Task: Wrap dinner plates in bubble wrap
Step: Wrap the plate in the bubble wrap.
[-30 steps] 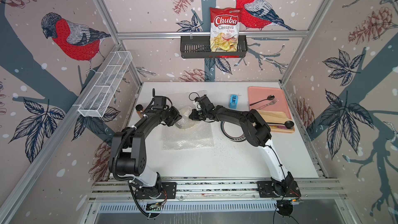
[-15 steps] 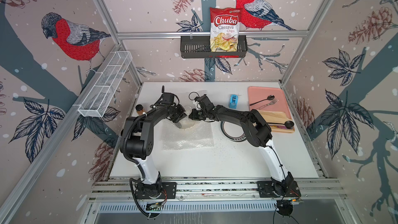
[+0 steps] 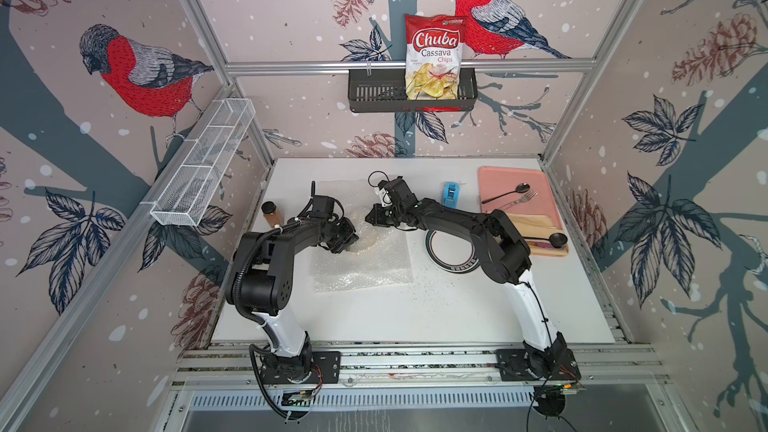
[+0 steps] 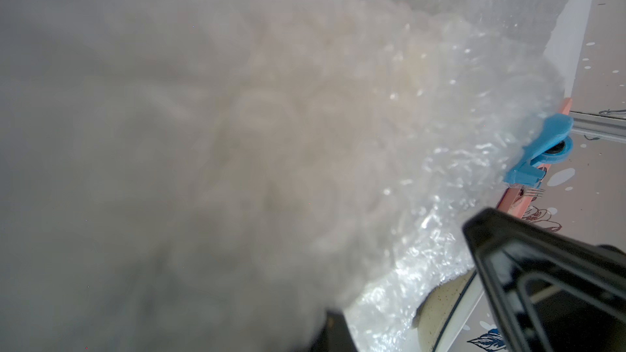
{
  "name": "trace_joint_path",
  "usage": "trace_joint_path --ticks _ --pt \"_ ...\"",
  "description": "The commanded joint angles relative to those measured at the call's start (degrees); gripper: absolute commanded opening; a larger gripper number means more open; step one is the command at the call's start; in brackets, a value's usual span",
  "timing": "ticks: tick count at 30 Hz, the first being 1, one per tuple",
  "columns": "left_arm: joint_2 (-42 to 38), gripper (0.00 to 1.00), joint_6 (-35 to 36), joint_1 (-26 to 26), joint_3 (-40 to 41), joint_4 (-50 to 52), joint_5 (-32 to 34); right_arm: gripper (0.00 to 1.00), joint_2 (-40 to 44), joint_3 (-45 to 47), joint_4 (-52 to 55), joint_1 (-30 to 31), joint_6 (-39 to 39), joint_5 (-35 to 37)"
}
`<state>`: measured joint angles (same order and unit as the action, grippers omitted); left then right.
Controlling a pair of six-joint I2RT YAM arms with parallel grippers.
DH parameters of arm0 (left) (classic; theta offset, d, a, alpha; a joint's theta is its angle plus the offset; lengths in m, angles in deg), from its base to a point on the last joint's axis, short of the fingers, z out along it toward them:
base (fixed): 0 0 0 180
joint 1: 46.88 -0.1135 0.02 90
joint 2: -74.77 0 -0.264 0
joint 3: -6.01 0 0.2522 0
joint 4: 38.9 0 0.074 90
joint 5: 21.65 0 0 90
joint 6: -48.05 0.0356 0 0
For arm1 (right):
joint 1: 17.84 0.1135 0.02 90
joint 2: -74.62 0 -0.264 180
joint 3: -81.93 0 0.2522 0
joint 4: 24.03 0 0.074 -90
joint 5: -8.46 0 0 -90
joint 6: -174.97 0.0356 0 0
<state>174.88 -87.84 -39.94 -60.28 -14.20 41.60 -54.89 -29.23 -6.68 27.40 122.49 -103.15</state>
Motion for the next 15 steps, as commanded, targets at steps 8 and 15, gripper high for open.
trace_joint_path --ticks 8,15 --pt "0.04 0.00 0.83 -0.70 2.14 4.74 4.12 0.30 19.73 20.54 -3.60 -9.83 0.28 1.61" --pt "-0.51 0.00 0.53 -0.81 3.07 3.92 3.40 0.37 26.19 28.57 1.07 -18.97 -2.41 12.27"
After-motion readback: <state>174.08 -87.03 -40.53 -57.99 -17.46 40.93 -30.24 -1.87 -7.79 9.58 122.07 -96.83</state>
